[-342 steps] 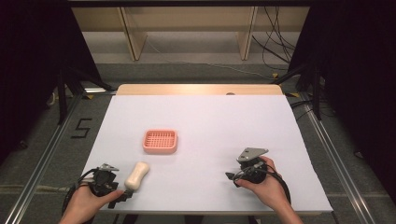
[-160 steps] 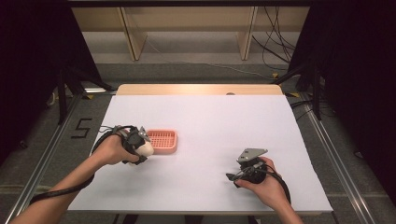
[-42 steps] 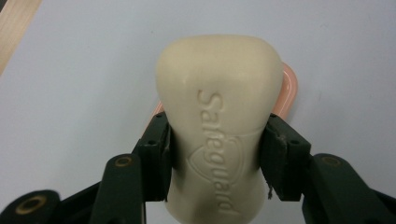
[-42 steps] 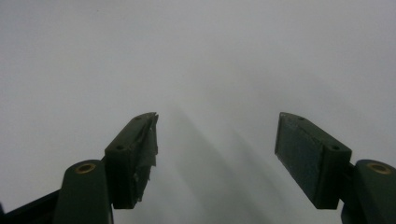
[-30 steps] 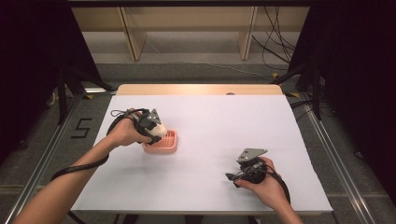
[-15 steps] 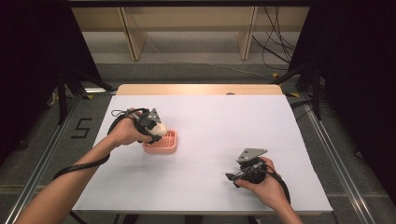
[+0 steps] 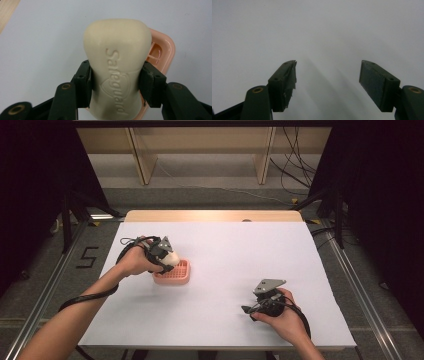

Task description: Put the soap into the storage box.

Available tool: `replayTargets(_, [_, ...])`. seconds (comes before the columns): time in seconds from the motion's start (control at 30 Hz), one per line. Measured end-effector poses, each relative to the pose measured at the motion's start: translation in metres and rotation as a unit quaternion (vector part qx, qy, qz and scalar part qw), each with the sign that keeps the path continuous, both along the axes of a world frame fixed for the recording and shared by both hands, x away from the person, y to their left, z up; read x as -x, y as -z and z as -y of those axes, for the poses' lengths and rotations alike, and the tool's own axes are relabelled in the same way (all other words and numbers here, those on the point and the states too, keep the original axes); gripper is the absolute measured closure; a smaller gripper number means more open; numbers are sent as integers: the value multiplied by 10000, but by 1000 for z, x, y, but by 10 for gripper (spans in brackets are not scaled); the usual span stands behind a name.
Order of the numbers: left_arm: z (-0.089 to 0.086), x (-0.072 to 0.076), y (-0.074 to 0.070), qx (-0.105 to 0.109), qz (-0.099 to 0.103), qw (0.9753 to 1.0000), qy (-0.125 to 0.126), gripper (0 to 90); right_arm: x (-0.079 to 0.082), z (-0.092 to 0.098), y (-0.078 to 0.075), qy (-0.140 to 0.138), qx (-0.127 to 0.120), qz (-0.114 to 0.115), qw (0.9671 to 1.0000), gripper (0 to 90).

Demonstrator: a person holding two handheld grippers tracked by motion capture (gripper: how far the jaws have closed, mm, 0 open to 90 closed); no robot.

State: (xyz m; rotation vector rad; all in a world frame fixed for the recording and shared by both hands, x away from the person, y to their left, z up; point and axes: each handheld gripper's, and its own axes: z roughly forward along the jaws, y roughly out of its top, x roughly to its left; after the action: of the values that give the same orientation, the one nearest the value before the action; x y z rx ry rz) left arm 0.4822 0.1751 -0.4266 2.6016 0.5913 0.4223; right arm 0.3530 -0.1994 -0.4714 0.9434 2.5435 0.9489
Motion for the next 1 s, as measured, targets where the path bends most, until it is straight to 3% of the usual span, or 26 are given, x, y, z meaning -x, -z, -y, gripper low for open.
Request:
replayTargets(0.7, [-1,-2,9,-83,-68,9999,47,492,-1,0,1,-26,44,7,10000,306])
replayTargets(0.9, [1,-3,10,-169,-64,9997,146,492,0,0,0,-32,77,-82,9999,307])
replayTargets(1.0, [2,-3,11,-144,-91,9998,95,492,-2,1,0,-138,96,-16,9999,306])
